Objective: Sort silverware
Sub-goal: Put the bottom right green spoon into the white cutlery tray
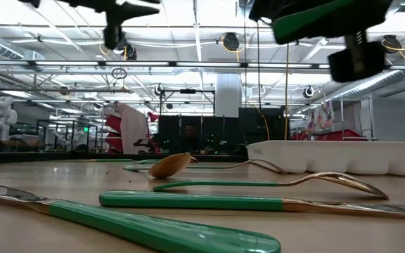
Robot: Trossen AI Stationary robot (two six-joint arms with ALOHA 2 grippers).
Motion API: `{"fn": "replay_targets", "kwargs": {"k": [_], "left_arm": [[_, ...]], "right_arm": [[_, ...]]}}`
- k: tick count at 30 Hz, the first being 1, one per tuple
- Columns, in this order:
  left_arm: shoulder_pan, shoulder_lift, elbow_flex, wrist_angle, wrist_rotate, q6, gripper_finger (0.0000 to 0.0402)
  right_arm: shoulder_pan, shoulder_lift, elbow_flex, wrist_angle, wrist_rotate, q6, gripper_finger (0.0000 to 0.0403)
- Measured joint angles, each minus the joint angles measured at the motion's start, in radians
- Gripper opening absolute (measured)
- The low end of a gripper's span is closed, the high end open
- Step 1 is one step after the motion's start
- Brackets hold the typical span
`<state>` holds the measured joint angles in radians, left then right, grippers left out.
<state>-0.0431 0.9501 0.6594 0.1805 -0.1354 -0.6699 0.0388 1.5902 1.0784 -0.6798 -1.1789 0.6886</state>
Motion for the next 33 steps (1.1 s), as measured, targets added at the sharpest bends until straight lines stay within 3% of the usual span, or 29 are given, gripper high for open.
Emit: {"fn": "replay_targets", "kwargs": {"k": [11,16,22,27,33], "left_arm": [[-0.116,0.318,0.178,0.016,0.05,0.359,0.0073],[-0.161,0.348,0.192,0.004,0.045,0.475,0.0073],[-0.176,0.342,0.193,-0.077,-0.034,0.479,0.0073],[-0.175,0.325,0.193,-0.119,-0.063,0.468,0.0073],[-0.187,0.298,0.193,-0.124,-0.064,0.466,0.0073]], "right_arm": [[-0.101,0.164,0.212,0.016,0.014,-0.213,0.0],[-0.172,0.168,0.248,0.024,-0.007,-0.274,0.0],[-0.222,0.169,0.246,0.016,-0.006,-0.34,0.0],[-0.201,0.173,0.117,0.16,0.004,-0.362,0.0],[-0.148,0.175,-0.211,0.678,0.005,-0.06,0.0]]}}
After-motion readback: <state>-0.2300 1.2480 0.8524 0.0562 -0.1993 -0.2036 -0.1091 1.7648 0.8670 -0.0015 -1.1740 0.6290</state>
